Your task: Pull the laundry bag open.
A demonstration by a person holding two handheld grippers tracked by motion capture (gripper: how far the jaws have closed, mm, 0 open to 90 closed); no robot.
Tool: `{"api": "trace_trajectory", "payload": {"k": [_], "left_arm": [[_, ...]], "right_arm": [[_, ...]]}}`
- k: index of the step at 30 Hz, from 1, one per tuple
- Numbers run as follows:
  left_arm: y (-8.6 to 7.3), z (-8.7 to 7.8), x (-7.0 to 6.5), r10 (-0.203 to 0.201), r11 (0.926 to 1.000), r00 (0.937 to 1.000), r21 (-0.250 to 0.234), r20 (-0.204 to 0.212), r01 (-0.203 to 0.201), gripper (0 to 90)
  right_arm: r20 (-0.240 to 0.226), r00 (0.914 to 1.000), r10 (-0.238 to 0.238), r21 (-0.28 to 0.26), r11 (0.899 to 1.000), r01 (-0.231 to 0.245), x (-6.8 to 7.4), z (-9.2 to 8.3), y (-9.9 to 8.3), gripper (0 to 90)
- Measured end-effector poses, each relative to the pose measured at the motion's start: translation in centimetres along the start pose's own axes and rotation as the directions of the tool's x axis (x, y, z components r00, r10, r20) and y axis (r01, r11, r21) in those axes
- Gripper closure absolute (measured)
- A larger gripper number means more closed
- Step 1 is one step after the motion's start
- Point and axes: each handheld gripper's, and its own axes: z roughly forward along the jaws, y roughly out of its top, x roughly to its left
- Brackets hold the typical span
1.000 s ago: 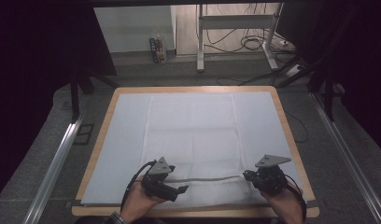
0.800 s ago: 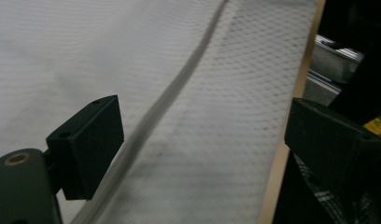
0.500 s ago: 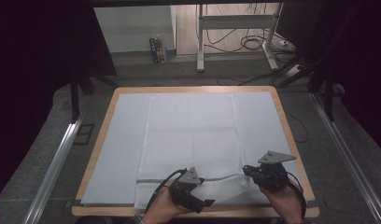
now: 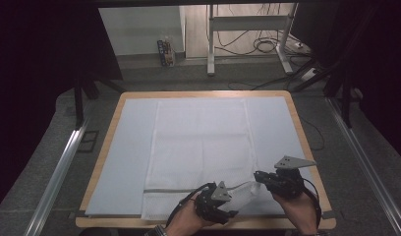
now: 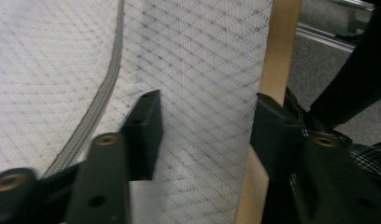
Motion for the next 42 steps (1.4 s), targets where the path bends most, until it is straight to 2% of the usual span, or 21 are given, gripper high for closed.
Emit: {"api": "trace_trajectory", "payload": {"k": [4, 5, 7, 9, 11, 13, 14, 16, 18, 19, 23, 25, 26, 28, 31, 32, 33, 34, 39, 41, 42], "left_arm": [[-0.1, -0.3, 0.4, -0.011, 0.9999, 0.9999, -0.001, -0.003, 0.011, 72.2], [-0.2, -0.4, 0.5, -0.019, 0.9998, 0.9998, -0.010, -0.002, 0.019, 72.2], [-0.4, -0.5, 0.9, -0.037, 0.9991, 0.9993, -0.019, 0.003, 0.037, 82.9], [-0.5, -0.6, 1.0, -0.038, 0.9988, 0.9992, -0.032, -0.009, 0.038, 88.2], [-0.5, -0.7, 1.0, -0.037, 0.9988, 0.9992, -0.033, -0.014, 0.036, 88.4], [-0.5, -0.7, 0.9, -0.034, 0.9986, 0.9992, -0.042, -0.022, 0.033, 88.5], [-0.5, -0.7, 0.9, -0.033, 0.9985, 0.9991, -0.045, -0.025, 0.032, 88.5], [-0.5, -0.8, 0.8, -0.033, 0.9981, 0.9990, -0.052, -0.032, 0.031, 88.5], [-0.5, -0.9, 0.8, -0.038, 0.9977, 0.9987, -0.058, -0.035, 0.036, 88.5], [-0.5, -1.1, 1.0, -0.029, 0.9983, 0.9988, -0.053, -0.040, 0.027, 88.5], [-0.5, -1.2, 1.0, -0.037, 0.9973, 0.9985, -0.064, -0.039, 0.035, 88.5], [-0.5, -1.2, 1.0, -0.035, 0.9975, 0.9987, -0.063, -0.038, 0.032, 88.5], [-0.5, -1.1, 0.9, -0.047, 0.9961, 0.9981, -0.076, -0.039, 0.044, 88.5], [-0.5, -1.2, 0.9, -0.051, 0.9955, 0.9979, -0.082, -0.039, 0.048, 88.5], [-0.5, -1.3, 1.0, -0.042, 0.9962, 0.9983, -0.078, -0.041, 0.038, 88.5], [-0.5, -1.3, 1.0, -0.042, 0.9962, 0.9983, -0.078, -0.041, 0.038, 88.5], [-0.5, -1.4, 1.1, -0.044, 0.9959, 0.9983, -0.081, -0.038, 0.041, 88.5], [-0.5, -1.3, 1.0, -0.066, 0.9930, 0.9972, -0.100, -0.035, 0.063, 88.5], [-0.6, -1.8, 1.5, -0.080, 0.9901, 0.9962, -0.118, -0.034, 0.076, 88.5], [-0.6, -1.9, 1.6, -0.085, 0.9895, 0.9958, -0.121, -0.034, 0.080, 88.5], [-0.6, -1.9, 1.6, -0.087, 0.9890, 0.9957, -0.122, -0.032, 0.083, 88.5]], "right_arm": [[0.000, 1.0000, -0.002, 0.003, 1.000, 0.002, 0.0, 0.1, 0.0, 82.4], [-0.001, 1.0000, -0.003, 0.006, 1.000, 0.003, 0.0, 0.1, 0.0, 82.4], [0.000, 1.0000, -0.007, 0.010, 1.000, 0.007, 0.0, 0.2, 0.0, 82.2], [-0.004, 1.0000, -0.007, 0.023, 1.000, 0.007, 0.1, 0.3, -0.1, 80.7], [-0.004, 0.9999, -0.011, 0.028, 1.000, 0.011, 0.1, 0.4, -0.1, 79.8], [0.009, 1.0000, -0.004, 0.049, 0.999, 0.003, 0.1, 0.5, -0.1, 68.9], [0.009, 1.0000, -0.004, 0.049, 0.999, 0.003, 0.1, 0.5, -0.1, 68.9], [0.028, 0.9989, 0.037, 0.065, 0.997, -0.039, 0.1, 0.3, 0.0, 56.5], [0.031, 0.9986, 0.044, 0.065, 0.997, -0.046, 0.1, 0.2, 0.1, 52.5], [0.033, 0.9970, 0.069, 0.073, 0.995, -0.072, 0.2, 0.1, -0.1, 43.9], [0.034, 0.9936, 0.108, 0.109, 0.988, -0.111, 0.4, -0.2, -0.8, 33.0], [0.016, 0.9869, 0.161, 0.120, 0.980, -0.161, 0.4, -0.4, -1.2, 28.4], [0.008, 0.9837, 0.180, 0.123, 0.976, -0.179, 0.4, -0.4, -1.4, 26.6], [-0.011, 0.9724, 0.233, 0.150, 0.962, -0.229, 0.3, -0.4, -1.7, 23.1], [-0.026, 0.9603, 0.278, 0.186, 0.945, -0.269, 0.3, 0.1, -2.1, 21.3], [-0.026, 0.9603, 0.278, 0.186, 0.945, -0.269, 0.3, 0.1, -2.1, 21.3], [-0.038, 0.9507, 0.308, 0.204, 0.934, -0.294, 0.2, 0.6, -2.4, 20.9], [-0.038, 0.9507, 0.308, 0.204, 0.934, -0.294, 0.2, 0.6, -2.4, 20.9], [-0.064, 0.9342, 0.351, 0.253, 0.911, -0.325, 0.2, 1.8, -3.0, 19.6], [-0.083, 0.9280, 0.363, 0.258, 0.907, -0.332, 0.2, 2.0, -3.1, 19.6], [-0.083, 0.9280, 0.363, 0.258, 0.907, -0.332, 0.2, 2.0, -3.1, 19.6]]}}
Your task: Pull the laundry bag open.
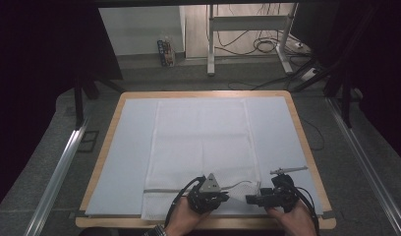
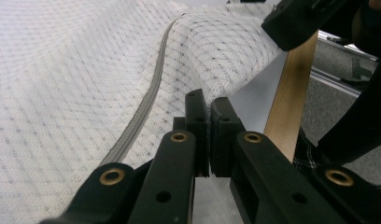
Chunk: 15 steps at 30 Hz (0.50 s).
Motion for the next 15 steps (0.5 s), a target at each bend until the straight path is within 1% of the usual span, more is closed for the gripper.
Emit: {"api": "trace_trajectory", "payload": {"k": [1, 2, 4, 5, 6, 9, 10, 11, 14, 15], "left_arm": [[0.0, 0.0, 0.0, -0.007, 1.0000, 1.0000, -0.006, 0.000, 0.007, 88.6], [0.0, 0.0, 0.0, -0.009, 0.9999, 1.0000, -0.007, 0.003, 0.009, 88.6], [0.0, 0.0, 0.1, -0.003, 1.0000, 1.0000, -0.001, 0.007, 0.003, 88.6], [0.0, 0.0, 0.1, -0.007, 1.0000, 1.0000, -0.003, 0.007, 0.007, 88.6], [0.0, 0.0, 0.1, -0.007, 1.0000, 1.0000, -0.003, 0.007, 0.007, 88.6], [0.0, -0.2, 0.2, -0.016, 0.9998, 0.9999, -0.012, 0.006, 0.016, 88.6], [0.0, -0.3, 0.3, -0.023, 0.9996, 0.9997, -0.016, 0.008, 0.024, 88.6], [0.0, -0.3, 0.3, -0.023, 0.9996, 0.9997, -0.016, 0.008, 0.024, 88.6], [0.0, -0.3, 0.5, -0.035, 0.9992, 0.9993, -0.020, 0.014, 0.035, 88.6], [0.0, -0.3, 0.5, -0.035, 0.9992, 0.9993, -0.019, 0.014, 0.035, 88.6]], "right_arm": [[-0.016, 0.9999, 0.007, 0.000, 1.000, -0.007, -0.1, 0.2, 0.0, 19.6], [-0.016, 0.9999, 0.007, 0.000, 1.000, -0.007, -0.1, 0.2, 0.0, 19.6], [-0.030, 0.9994, 0.019, -0.003, 1.000, -0.019, -0.3, 0.3, 0.1, 20.5], [-0.053, 0.9979, 0.037, -0.009, 0.999, -0.038, -0.6, 0.5, 0.2, 21.4], [-0.053, 0.9979, 0.037, -0.009, 0.999, -0.038, -0.6, 0.5, 0.2, 21.4], [-0.079, 0.9947, 0.066, 0.003, 0.998, -0.066, -0.9, 0.7, 0.1, 23.1], [-0.099, 0.9918, 0.081, 0.012, 0.997, -0.080, -1.0, 0.7, -0.1, 23.8], [-0.099, 0.9918, 0.081, 0.012, 0.997, -0.080, -1.0, 0.7, -0.1, 23.8], [-0.143, 0.9840, 0.107, 0.022, 0.994, -0.105, -1.2, 1.0, -0.3, 24.1], [-0.150, 0.9825, 0.111, 0.025, 0.994, -0.108, -1.2, 1.1, -0.3, 24.5]]}}
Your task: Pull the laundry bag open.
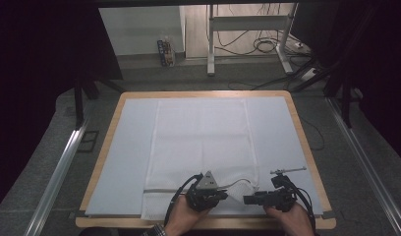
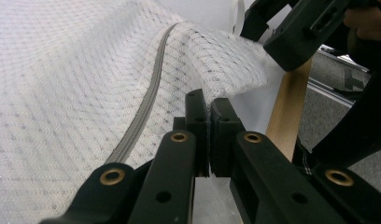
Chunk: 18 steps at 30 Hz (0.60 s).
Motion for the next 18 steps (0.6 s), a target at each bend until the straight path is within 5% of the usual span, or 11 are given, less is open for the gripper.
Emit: {"api": "trace_trajectory", "payload": {"k": [8, 18], "left_arm": [[-0.1, 0.5, -0.2, 0.006, 0.9996, 0.9999, 0.029, 0.012, -0.007, 88.6], [0.1, -0.2, 0.5, -0.039, 0.9992, 0.9992, -0.009, 0.001, 0.039, 88.7]], "right_arm": [[-0.010, 0.9987, -0.049, -0.046, 0.998, 0.049, 0.5, -0.3, 0.5, 31.4], [-0.058, 0.9982, -0.011, -0.041, 0.999, 0.008, 0.5, -1.3, -1.3, 24.5]]}}
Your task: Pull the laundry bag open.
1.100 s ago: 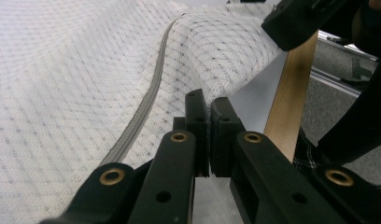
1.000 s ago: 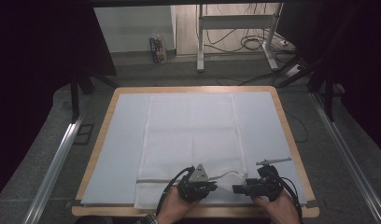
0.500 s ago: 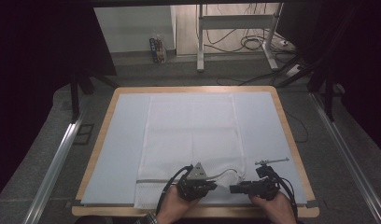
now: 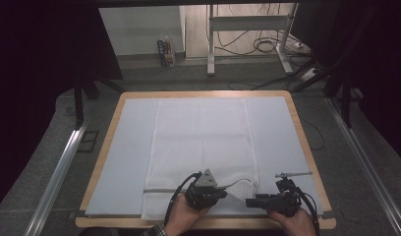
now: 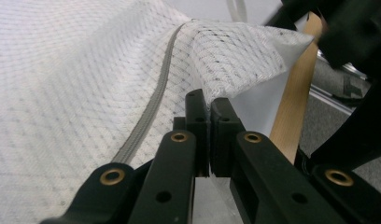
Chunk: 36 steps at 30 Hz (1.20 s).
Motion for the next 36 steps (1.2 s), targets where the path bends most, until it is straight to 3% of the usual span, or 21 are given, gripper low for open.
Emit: {"api": "trace_trajectory", "payload": {"k": [5, 12, 17, 21, 22, 26, 28, 29, 30, 32, 35, 36], "left_arm": [[-0.1, 0.3, -0.2, 0.004, 0.9999, 1.0000, 0.010, 0.009, -0.004, 88.7], [-0.2, 0.3, -0.2, 0.007, 0.9999, 0.9998, 0.015, 0.020, -0.007, 88.7], [-0.2, 0.7, -0.8, 0.050, 0.9978, 0.9987, 0.043, 0.015, -0.050, 88.6], [-0.3, 1.1, -1.5, 0.096, 0.9935, 0.9954, 0.061, -0.005, -0.096, 88.6], [-0.3, 1.1, -1.6, 0.111, 0.9913, 0.9938, 0.071, -0.003, -0.111, 88.5], [-0.3, 1.2, -1.6, 0.111, 0.9914, 0.9939, 0.070, 0.000, -0.110, 88.5], [-0.4, 1.2, -1.6, 0.103, 0.9926, 0.9946, 0.063, 0.001, -0.103, 88.5], [-0.4, 1.2, -1.6, 0.104, 0.9925, 0.9946, 0.064, 0.002, -0.104, 88.5], [-0.4, 1.2, -1.6, 0.106, 0.9923, 0.9944, 0.064, 0.003, -0.106, 88.5], [-0.4, 1.2, -1.6, 0.107, 0.9922, 0.9943, 0.065, 0.005, -0.107, 88.5], [-0.4, 1.3, -1.6, 0.106, 0.9918, 0.9942, 0.069, 0.012, -0.107, 88.5], [-0.4, 1.3, -1.6, 0.106, 0.9918, 0.9942, 0.069, 0.012, -0.107, 88.4]], "right_arm": [[-0.049, 0.9987, 0.016, 0.006, 1.000, -0.016, 0.1, 0.5, -0.4, 21.5], [-0.068, 0.9970, 0.037, -0.004, 0.999, -0.037, -0.3, 1.5, 0.6, 21.8], [-0.097, 0.9935, 0.059, -0.077, 0.995, -0.067, -0.7, 0.9, 1.7, 22.7], [-0.078, 0.9950, 0.063, -0.089, 0.994, -0.069, -0.8, 0.5, 2.2, 24.2], [-0.051, 0.9968, 0.061, -0.096, 0.993, -0.066, -1.0, 0.4, 2.4, 26.9], [-0.017, 0.9985, 0.053, -0.081, 0.995, -0.054, -1.2, 0.4, 2.7, 35.4], [0.034, 0.9991, 0.025, -0.057, 0.998, -0.023, -1.3, 0.4, 2.8, 50.8], [0.034, 0.9991, 0.025, -0.057, 0.998, -0.023, -1.3, 0.4, 2.8, 50.8], [0.037, 0.9991, 0.019, -0.044, 0.999, -0.017, -1.3, 0.4, 2.8, 60.2], [0.034, 0.9993, 0.016, -0.042, 0.999, -0.015, -1.3, 0.4, 2.8, 63.9], [0.033, 0.9995, -0.004, -0.028, 1.000, 0.005, -1.3, 0.4, 2.8, 79.4], [0.033, 0.9995, -0.004, -0.028, 1.000, 0.005, -1.3, 0.4, 2.8, 79.4]]}}
